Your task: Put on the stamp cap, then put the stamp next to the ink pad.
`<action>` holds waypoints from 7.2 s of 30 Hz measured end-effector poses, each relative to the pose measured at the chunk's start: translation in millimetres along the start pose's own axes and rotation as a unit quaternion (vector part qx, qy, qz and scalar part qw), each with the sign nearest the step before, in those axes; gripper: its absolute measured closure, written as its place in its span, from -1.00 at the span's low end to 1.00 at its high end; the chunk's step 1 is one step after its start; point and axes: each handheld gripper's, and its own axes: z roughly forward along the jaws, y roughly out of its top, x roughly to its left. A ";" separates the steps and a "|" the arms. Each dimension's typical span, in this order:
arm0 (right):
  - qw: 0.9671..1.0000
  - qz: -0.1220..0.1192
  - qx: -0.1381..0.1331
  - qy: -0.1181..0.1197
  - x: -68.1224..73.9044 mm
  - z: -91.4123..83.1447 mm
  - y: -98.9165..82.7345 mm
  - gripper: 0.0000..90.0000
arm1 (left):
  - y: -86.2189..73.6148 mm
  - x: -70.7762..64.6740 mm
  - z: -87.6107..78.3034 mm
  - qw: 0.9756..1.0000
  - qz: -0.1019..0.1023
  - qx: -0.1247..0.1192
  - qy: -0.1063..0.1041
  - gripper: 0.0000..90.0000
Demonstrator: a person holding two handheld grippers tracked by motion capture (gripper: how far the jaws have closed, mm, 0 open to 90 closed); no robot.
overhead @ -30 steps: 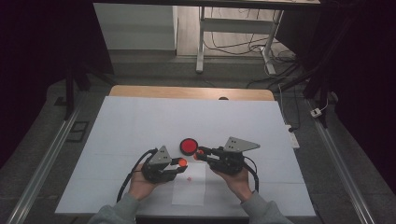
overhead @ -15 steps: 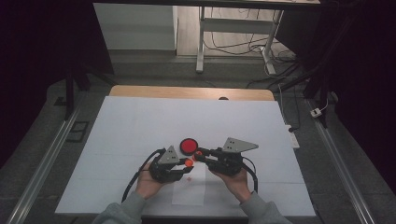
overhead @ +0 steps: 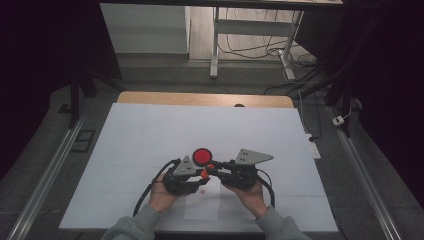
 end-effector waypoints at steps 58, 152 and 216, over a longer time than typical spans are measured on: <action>1.000 -0.014 0.025 -0.005 3.2 9.2 -10.3 0.63 | -0.1 -8.6 -0.4 1.000 0.018 -0.006 0.020 0.46; 0.997 -0.009 0.011 -0.071 -18.5 -12.6 -9.6 0.62 | -78.5 27.3 -102.1 0.993 -0.061 0.008 0.097 -0.39; 0.980 -0.004 0.131 -0.149 -65.3 29.8 -42.9 0.61 | -93.7 35.2 -101.7 0.991 -0.080 0.023 0.100 -0.40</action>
